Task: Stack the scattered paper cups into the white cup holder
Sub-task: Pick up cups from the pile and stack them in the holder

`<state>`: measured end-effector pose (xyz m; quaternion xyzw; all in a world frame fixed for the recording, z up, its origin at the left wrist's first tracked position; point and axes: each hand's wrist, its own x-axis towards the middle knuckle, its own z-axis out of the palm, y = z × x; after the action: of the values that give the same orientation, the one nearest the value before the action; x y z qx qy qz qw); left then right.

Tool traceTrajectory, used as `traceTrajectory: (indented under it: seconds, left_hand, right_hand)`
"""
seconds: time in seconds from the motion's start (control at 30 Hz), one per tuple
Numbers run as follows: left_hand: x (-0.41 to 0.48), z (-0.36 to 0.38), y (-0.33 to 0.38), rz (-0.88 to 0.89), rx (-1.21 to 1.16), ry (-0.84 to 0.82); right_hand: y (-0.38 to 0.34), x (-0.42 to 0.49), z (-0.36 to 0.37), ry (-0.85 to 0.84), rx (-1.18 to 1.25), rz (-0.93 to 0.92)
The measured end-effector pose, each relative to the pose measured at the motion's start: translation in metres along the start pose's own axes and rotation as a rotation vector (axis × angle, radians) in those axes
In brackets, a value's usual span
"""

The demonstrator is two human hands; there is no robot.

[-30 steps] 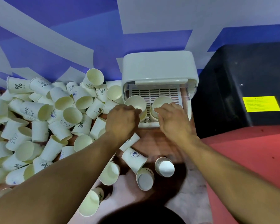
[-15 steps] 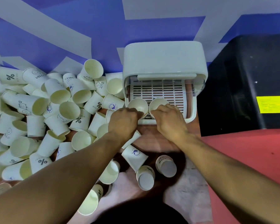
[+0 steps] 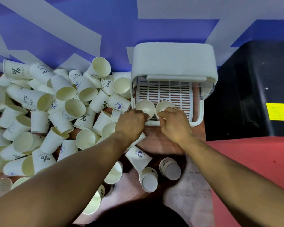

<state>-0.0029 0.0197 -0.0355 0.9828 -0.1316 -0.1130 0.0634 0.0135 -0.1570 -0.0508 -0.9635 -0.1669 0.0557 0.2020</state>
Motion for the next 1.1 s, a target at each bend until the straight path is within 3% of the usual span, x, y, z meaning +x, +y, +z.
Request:
traceTrajectory:
  seconds: [0.23, 0.6, 0.77, 0.93, 1.1]
  left_hand:
    - [-0.028, -0.009, -0.021, 0.028, -0.191, 0.150]
    - [-0.078, -0.042, -0.085, -0.323, -0.254, 0.292]
    - [-0.076, -0.053, -0.121, -0.371, -0.036, 0.246]
    - [-0.060, -0.061, -0.151, -0.286, 0.145, 0.110]
    - [-0.035, -0.061, -0.184, 0.028, 0.404, -0.043]
  right_hand:
    - [-0.025, -0.004, -0.014, 0.125, 0.095, -0.062]
    - [-0.123, 0.030, -0.010, 0.147, 0.165, -0.226]
    - [-0.151, 0.066, -0.005, 0.097, 0.155, -0.208]
    - [-0.166, 0.106, -0.002, 0.055, 0.139, -0.142]
    - [-0.172, 0.143, 0.014, -0.006, 0.118, -0.087]
